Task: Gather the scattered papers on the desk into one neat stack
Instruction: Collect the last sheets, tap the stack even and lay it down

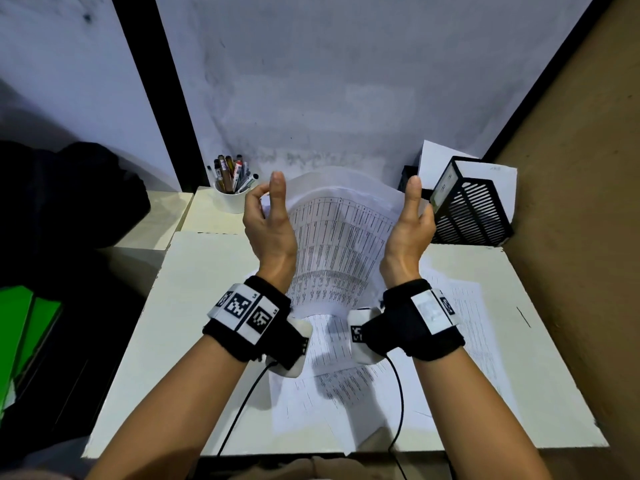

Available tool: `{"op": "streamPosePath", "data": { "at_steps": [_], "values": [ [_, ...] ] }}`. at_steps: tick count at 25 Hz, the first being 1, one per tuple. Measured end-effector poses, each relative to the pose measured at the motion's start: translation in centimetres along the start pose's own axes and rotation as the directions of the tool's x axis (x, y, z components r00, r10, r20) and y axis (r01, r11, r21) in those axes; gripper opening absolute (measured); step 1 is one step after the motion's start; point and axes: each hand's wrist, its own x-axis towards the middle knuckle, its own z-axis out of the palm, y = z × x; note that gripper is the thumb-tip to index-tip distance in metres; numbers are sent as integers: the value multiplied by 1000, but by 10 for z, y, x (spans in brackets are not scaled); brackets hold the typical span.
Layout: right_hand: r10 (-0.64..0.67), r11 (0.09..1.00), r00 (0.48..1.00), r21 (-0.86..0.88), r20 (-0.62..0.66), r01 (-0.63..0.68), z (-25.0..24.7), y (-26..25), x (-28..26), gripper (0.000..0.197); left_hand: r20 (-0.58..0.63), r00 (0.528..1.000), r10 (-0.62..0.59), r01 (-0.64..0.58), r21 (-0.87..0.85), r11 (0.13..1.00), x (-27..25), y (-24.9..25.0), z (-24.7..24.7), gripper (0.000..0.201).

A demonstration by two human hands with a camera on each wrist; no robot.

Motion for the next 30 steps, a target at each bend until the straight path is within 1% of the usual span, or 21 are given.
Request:
{"op": "streamPosePath", "data": {
  "at_steps": [2,4,6,8,10,12,13,15,16,17,18,19,20,21,22,23,26,28,30],
  "values": [
    [-10,1000,1000,18,-15,10,0,-1,1,29,-31,999,-11,11,-6,1000,1,1,1,22],
    [-25,999,999,-23,-31,24,-1,1,5,23,-49,999,-19,18,-28,999,2,2,0,15],
    [-32,999,999,-44,-29,30,-3,4,9,19,-53,999,-5,5,-14,1000,4,1,-2,17],
    [-59,996,998,-70,-4,59,-5,7,9,19,-54,998,11,-10,16,1000,3,-3,-6,20],
    [-79,994,997,-74,25,81,-8,9,9,19,-41,999,17,-16,37,999,3,-6,-9,18],
    [-78,994,994,-74,82,84,-12,11,11,16,5,1000,31,-31,39,999,0,-6,-11,18],
    [-77,994,989,-64,124,86,-16,13,13,25,39,998,51,-52,29,998,-1,-8,-13,22],
    [-66,996,967,-41,248,79,-29,22,20,61,146,983,111,-117,33,993,-3,-13,-22,43],
    [-42,998,945,-37,324,57,-37,26,21,72,222,965,138,-151,46,987,-2,-18,-29,55],
    [-4,998,918,-58,396,30,-44,30,22,77,295,947,128,-158,80,984,0,-25,-37,64],
    [54,993,891,-116,451,-1,-51,36,22,75,357,931,73,-130,140,982,4,-32,-45,68],
    [119,980,866,-197,486,-24,-56,42,20,68,404,915,-21,-73,216,974,9,-39,-53,66],
    [173,962,850,-271,498,-37,-60,50,19,59,429,894,-133,2,293,956,12,-45,-60,56],
    [206,946,851,-320,482,-48,-61,57,18,49,442,870,-220,60,346,936,13,-51,-64,46],
    [222,934,864,-352,451,-56,-61,63,16,42,442,857,-265,90,377,922,14,-58,-67,39],
    [230,926,881,-371,414,-68,-60,66,12,36,432,861,-269,97,380,920,12,-62,-68,34],
    [180,949,916,-309,358,-65,-57,67,6,30,352,917,-189,94,271,958,6,-62,-67,31],
    [159,964,909,-261,386,-58,-63,66,5,30,324,932,-162,100,201,974,5,-60,-67,33],
    [176,965,893,-250,414,-74,-70,65,6,41,334,932,-142,87,173,981,5,-60,-69,44]
  ]
}}
